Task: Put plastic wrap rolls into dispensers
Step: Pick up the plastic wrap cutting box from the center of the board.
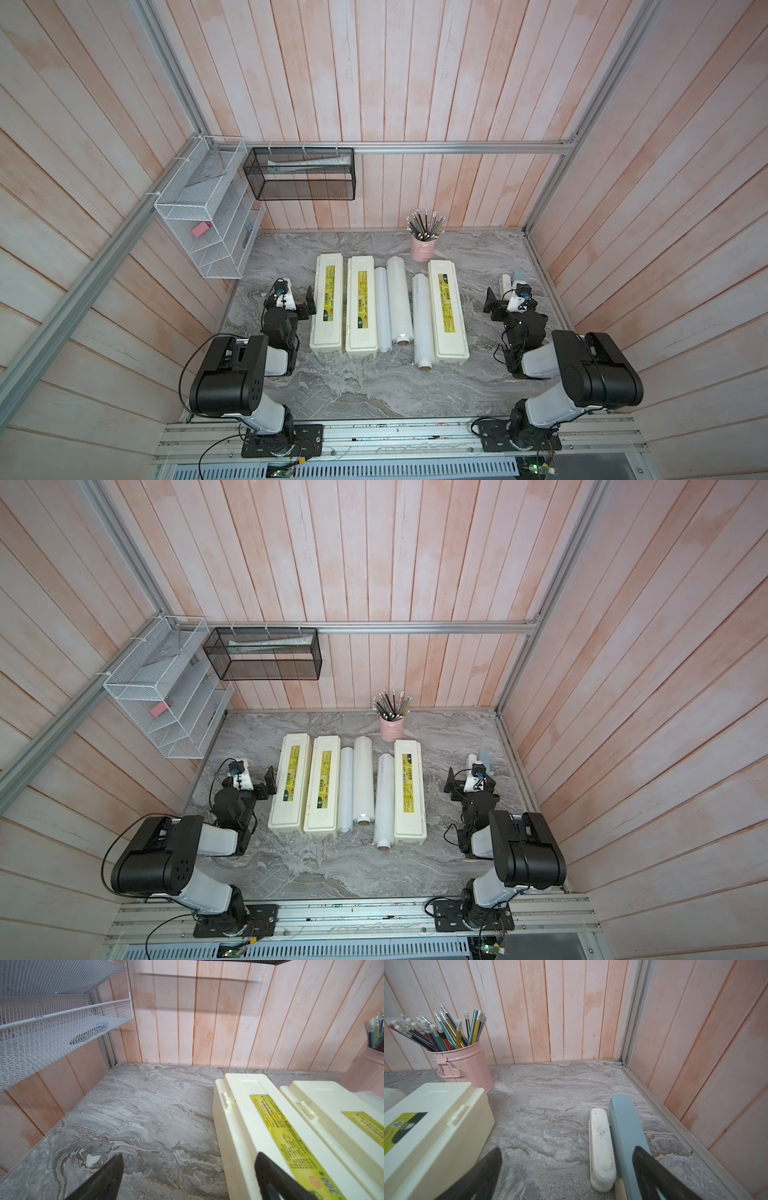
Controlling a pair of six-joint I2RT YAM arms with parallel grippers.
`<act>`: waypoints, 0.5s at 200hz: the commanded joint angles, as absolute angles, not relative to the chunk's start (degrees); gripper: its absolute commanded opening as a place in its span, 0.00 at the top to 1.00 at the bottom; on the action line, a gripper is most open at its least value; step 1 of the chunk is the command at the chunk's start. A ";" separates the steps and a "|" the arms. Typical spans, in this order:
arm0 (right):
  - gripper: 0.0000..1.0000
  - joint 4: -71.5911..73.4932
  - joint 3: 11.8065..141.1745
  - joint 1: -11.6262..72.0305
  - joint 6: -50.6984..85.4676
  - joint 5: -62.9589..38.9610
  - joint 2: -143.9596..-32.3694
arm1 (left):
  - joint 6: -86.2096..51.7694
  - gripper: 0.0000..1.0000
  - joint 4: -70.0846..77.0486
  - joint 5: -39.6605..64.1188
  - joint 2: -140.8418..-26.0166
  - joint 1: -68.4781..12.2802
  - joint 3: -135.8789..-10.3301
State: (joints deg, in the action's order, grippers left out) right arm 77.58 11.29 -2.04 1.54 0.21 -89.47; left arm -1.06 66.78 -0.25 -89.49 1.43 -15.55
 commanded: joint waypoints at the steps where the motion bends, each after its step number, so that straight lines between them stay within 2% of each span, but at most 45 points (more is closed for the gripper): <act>1: 0.02 77.69 11.82 -2.28 2.24 1.48 -89.65 | -0.52 0.00 66.97 0.26 -89.64 1.23 -15.94; 18: 0.02 76.19 11.92 -1.58 2.30 4.43 -87.20 | -0.51 0.00 66.68 -1.68 -88.95 0.72 -15.92; 47: 0.02 65.77 13.36 2.20 0.06 10.61 -77.04 | 0.51 0.00 53.50 -11.22 -80.57 -2.70 -19.71; 62: 0.02 59.01 14.44 5.03 1.14 17.99 -70.63 | -0.89 0.00 46.20 -16.34 -77.10 -4.47 -22.70; 75: 0.02 48.72 16.96 6.85 5.36 22.00 -65.06 | -4.01 0.00 41.89 -15.64 -73.44 -4.94 -24.02; 100: 0.02 32.95 21.11 8.62 12.08 20.04 -57.42 | -15.71 0.00 31.29 -15.21 -66.84 -5.41 -26.53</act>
